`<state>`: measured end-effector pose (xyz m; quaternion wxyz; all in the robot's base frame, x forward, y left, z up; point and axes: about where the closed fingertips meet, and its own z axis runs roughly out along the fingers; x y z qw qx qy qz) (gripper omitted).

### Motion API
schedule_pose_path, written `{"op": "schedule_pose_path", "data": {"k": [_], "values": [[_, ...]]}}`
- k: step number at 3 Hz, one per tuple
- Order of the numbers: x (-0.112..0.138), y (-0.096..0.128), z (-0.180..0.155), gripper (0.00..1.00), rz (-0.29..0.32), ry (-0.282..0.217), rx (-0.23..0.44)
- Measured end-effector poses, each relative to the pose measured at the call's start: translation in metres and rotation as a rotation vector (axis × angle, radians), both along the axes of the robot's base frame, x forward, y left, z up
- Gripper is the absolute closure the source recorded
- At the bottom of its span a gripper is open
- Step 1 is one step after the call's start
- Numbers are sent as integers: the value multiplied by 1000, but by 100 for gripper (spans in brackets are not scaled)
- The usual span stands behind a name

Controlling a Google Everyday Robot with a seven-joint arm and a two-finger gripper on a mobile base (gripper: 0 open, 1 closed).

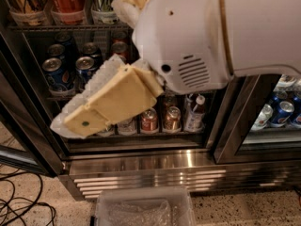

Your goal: Pick green can from top shelf of fridge

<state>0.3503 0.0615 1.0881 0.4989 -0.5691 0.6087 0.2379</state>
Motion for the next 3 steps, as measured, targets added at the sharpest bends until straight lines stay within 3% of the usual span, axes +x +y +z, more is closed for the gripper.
{"op": "schedule_pose_path", "data": {"k": [2,3], "values": [[0,0,0,0,0,0,0],[16,-1,-11,0,-72,-20,-2]]}}
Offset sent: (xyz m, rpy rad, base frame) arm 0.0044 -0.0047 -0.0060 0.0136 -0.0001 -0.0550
